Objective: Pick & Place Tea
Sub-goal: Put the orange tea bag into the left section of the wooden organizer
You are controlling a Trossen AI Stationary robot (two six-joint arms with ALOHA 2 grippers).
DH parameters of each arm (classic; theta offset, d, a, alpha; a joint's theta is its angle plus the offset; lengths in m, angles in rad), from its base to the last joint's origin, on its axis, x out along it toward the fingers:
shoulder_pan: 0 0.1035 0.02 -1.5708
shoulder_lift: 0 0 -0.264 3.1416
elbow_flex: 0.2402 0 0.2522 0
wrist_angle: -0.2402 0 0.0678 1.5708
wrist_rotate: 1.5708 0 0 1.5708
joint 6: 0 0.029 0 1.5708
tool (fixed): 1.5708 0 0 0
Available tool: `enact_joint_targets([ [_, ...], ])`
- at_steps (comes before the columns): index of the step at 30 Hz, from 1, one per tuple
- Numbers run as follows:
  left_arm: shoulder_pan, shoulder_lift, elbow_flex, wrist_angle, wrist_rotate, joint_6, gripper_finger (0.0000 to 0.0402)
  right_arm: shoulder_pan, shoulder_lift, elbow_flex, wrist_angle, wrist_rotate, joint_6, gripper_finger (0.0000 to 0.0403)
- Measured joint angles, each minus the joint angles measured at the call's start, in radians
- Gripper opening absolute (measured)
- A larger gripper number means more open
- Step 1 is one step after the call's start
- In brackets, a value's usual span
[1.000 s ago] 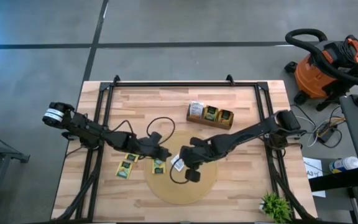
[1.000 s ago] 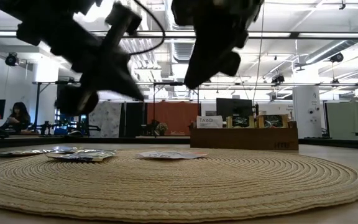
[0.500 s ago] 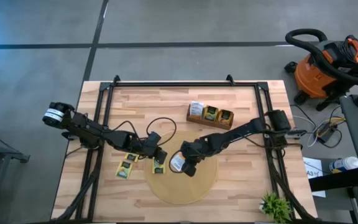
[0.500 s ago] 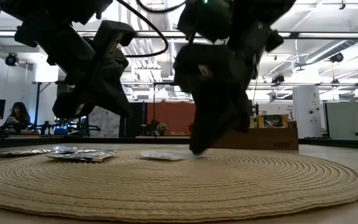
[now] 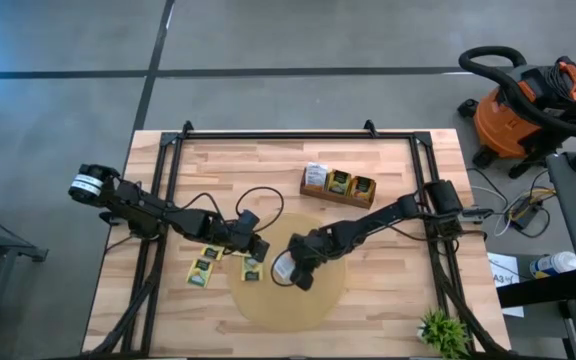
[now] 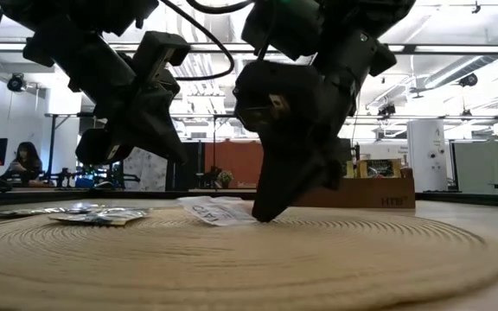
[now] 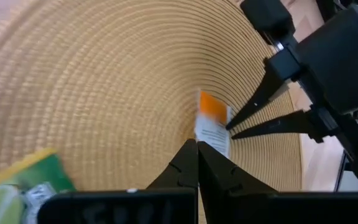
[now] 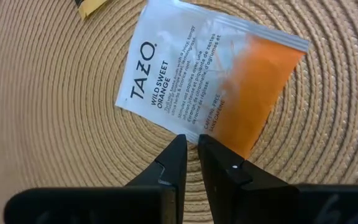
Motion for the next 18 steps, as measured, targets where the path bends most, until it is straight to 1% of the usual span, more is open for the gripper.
enact_joint_targets([
  [5,0.000,0.000,0.000,0.001,0.000,-0.003,0.0003,-0.001,0.001,0.000,0.010,0.074,-0.023,0.0047],
  [14,0.006,0.013,0.000,0.005,0.001,-0.021,0.0003,0.001,-0.007,0.000,0.033,0.076,-0.027,0.0047],
  [18,0.011,0.041,0.000,0.018,0.001,-0.054,0.0003,0.001,-0.025,0.010,0.036,0.077,-0.076,0.0047],
])
